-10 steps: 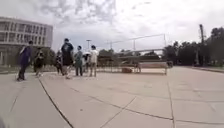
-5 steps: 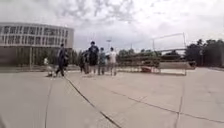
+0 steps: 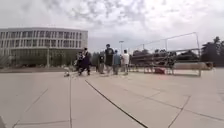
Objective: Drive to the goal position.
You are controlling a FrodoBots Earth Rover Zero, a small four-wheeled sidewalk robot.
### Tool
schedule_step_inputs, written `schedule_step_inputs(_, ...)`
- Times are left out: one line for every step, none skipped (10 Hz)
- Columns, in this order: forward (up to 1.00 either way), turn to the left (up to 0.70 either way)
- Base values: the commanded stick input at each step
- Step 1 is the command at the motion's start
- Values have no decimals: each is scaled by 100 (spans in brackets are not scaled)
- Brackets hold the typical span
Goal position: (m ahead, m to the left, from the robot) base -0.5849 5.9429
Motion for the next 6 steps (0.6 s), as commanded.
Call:
schedule_step_inputs(70,35)
schedule_step_inputs(70,35)
schedule_step_inputs(70,35)
schedule_step_inputs(70,35)
schedule_step_inputs(70,35)
schedule_step_inputs(70,35)
